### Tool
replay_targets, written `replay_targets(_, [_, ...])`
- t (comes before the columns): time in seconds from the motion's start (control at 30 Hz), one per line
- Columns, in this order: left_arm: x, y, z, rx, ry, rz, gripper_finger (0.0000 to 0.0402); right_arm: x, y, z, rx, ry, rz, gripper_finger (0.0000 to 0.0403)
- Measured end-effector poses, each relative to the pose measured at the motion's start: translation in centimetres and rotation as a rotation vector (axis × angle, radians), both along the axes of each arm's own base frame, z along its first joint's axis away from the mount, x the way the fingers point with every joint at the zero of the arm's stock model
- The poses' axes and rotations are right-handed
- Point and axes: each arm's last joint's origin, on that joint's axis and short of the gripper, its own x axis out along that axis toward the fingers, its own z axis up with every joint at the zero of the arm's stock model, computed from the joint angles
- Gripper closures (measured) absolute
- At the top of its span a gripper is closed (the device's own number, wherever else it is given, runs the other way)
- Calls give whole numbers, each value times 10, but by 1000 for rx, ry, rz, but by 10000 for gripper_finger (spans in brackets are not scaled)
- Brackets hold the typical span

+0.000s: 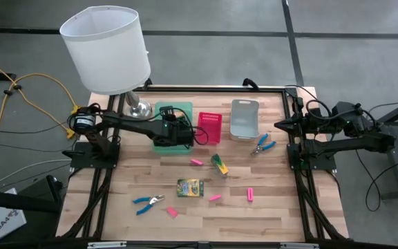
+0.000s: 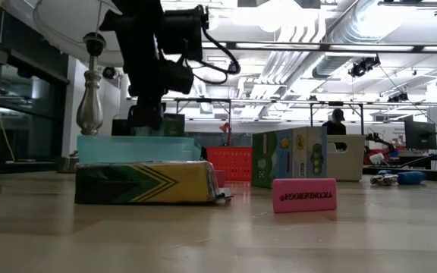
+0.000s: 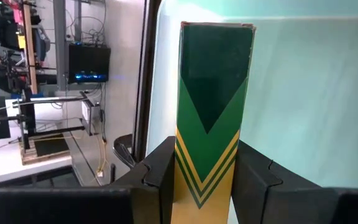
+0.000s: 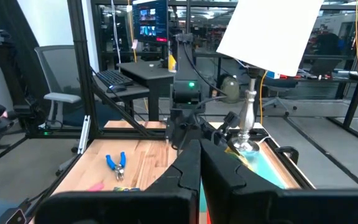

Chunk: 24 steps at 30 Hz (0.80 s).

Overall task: Pick & Place School Supplies
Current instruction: Put the yellow crayon box into the green bin

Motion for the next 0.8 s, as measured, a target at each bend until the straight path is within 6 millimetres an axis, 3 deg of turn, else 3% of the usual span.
replay_targets(0.57, [-6,35,-30,-42,-11,-117,297,0,0,0,0,1,0,401])
replay_targets(0.8, [-6,48,-32,-49,-13,-127,297,0,0,0,0,1,0,401])
